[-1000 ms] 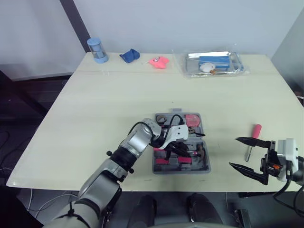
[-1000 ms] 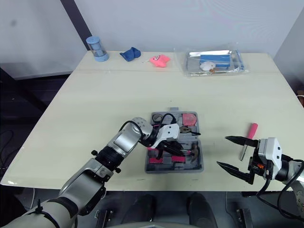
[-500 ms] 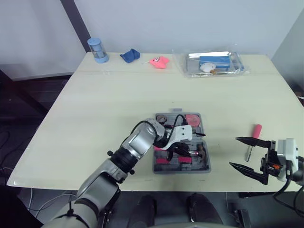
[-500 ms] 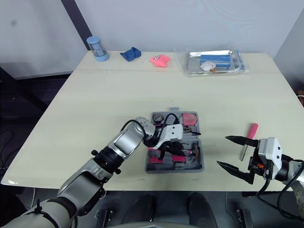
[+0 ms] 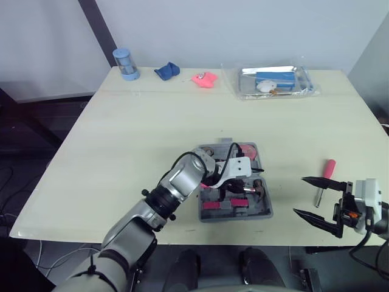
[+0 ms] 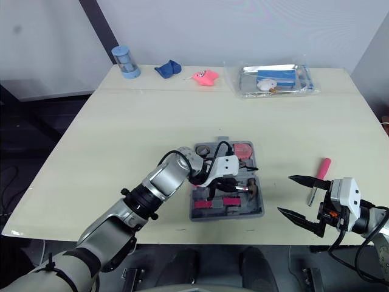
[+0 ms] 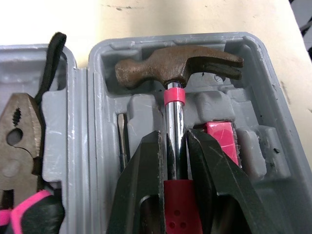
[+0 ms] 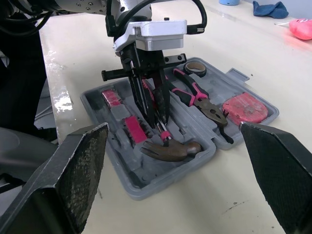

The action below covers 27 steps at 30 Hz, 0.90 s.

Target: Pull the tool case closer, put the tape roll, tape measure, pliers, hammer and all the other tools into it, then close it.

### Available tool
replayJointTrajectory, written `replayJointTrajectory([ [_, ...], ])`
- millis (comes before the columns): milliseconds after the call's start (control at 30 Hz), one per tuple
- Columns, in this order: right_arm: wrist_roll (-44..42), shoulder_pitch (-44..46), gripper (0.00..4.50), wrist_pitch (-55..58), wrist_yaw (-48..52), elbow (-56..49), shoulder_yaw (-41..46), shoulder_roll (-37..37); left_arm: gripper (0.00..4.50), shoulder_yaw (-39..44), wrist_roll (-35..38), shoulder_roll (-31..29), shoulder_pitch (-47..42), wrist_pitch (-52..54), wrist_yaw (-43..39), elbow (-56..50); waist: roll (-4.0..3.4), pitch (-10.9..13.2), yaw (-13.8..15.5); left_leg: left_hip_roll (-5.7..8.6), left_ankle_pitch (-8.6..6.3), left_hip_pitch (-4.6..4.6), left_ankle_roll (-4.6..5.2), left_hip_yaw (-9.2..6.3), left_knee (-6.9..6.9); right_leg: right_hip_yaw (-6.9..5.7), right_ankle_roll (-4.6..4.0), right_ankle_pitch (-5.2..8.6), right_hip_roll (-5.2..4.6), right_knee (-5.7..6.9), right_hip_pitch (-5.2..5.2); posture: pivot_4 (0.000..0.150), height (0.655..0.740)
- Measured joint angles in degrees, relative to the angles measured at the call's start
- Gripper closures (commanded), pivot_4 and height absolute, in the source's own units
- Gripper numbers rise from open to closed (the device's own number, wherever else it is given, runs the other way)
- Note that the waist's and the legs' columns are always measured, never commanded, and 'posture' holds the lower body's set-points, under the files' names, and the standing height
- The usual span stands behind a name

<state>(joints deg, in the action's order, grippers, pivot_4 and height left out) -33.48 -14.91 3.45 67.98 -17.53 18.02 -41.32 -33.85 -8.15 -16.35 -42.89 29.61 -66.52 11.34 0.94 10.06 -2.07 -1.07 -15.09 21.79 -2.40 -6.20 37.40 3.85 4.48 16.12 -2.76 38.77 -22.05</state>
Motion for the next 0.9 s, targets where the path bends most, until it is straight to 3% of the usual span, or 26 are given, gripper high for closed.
replayJointTrajectory([
  [367, 0.2, 0.1, 0.0, 0.0, -0.3, 0.0, 0.0, 0.0, 4.19, -0.5, -0.3, 0.9, -0.1, 1.7, 1.7, 0.7, 0.0, 0.0, 0.0, 0.0, 0.0, 0.0, 0.0, -0.01, 0.0, 0.0, 0.0, 0.0, 0.0, 0.0, 0.0, 0.15, 0.74],
  [667, 0.4, 0.2, 0.0, -0.1, -0.5, 0.0, -0.1, 0.3, 0.04, -0.4, 0.5, 1.7, -0.1, 2.3, 2.7, 0.6, 0.0, 0.0, 0.0, 0.0, 0.0, 0.0, 0.0, 0.0, 0.0, 0.0, 0.0, 0.0, 0.0, 0.0, 0.0, 0.15, 0.74],
  [900, 0.5, 0.6, 0.0, -0.1, -0.5, 0.0, -0.1, 0.6, 0.04, 1.7, 2.7, 1.5, -0.1, 1.7, 2.8, -0.1, 0.0, 0.0, -0.1, 0.0, 0.0, -0.01, 0.0, -0.01, 0.0, 0.0, 0.0, 0.0, 0.0, 0.01, 0.0, 0.15, 0.74],
])
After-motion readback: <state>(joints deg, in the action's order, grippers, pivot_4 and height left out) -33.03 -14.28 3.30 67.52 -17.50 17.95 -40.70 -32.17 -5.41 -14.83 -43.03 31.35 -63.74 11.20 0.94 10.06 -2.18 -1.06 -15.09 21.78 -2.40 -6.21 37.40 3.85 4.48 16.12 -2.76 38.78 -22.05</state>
